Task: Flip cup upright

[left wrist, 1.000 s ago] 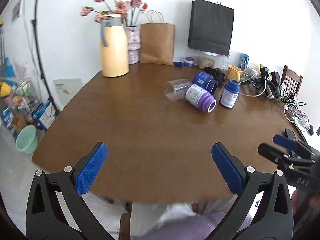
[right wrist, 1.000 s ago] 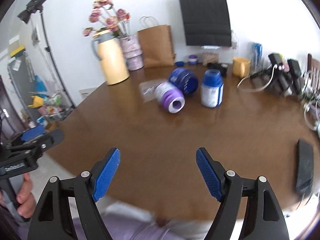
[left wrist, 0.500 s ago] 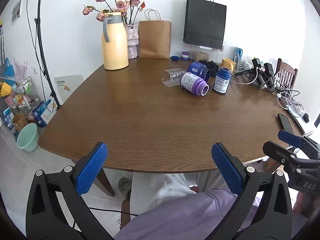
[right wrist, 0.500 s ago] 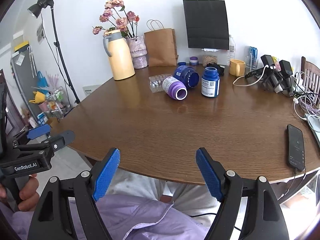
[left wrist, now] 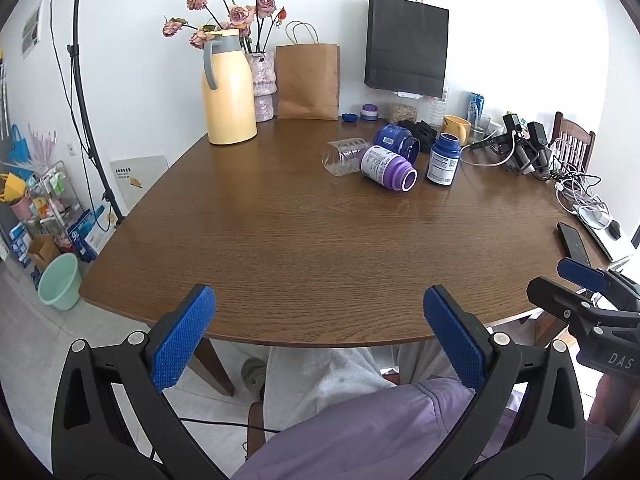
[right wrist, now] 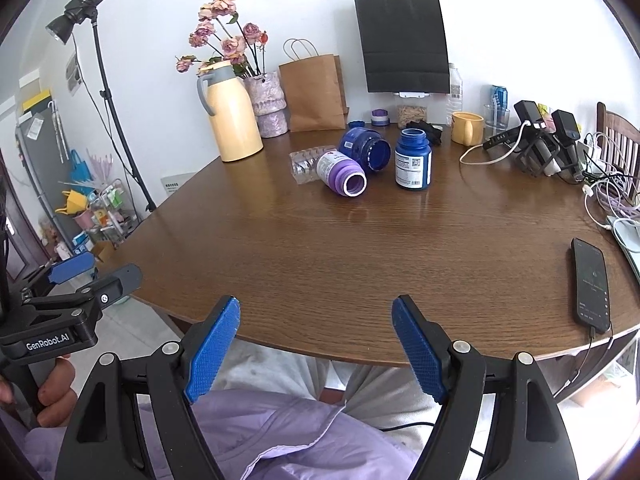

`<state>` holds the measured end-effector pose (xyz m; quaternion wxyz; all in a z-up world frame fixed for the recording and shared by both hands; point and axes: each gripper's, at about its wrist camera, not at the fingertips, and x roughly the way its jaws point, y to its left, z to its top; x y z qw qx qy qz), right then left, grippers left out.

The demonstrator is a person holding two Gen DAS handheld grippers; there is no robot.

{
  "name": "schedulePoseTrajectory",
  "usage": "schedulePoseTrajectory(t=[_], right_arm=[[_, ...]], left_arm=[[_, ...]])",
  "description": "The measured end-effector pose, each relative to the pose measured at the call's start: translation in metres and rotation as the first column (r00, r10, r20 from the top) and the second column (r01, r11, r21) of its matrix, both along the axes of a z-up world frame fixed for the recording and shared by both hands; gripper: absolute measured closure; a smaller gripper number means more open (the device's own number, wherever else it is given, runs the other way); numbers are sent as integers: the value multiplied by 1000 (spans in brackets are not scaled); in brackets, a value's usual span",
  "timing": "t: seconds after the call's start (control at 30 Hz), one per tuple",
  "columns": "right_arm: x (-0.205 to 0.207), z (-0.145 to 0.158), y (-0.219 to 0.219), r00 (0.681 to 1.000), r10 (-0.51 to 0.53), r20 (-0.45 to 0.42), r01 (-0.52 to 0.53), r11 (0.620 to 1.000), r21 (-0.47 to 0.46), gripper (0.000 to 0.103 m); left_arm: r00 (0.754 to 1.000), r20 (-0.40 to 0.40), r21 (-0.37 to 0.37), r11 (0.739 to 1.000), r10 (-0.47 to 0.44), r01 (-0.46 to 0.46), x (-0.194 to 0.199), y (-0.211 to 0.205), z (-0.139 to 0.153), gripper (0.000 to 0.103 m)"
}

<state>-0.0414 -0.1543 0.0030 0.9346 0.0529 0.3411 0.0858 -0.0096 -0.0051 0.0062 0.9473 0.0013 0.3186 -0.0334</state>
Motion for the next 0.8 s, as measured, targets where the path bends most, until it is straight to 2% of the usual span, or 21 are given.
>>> schedulePoseTrajectory(t=[0.8], right_arm=[[2, -2, -6, 1000, -20, -13, 20, 1000, 4, 21]], left_arm=[[1000, 4, 10, 1000, 0, 0, 1, -1, 2, 0]])
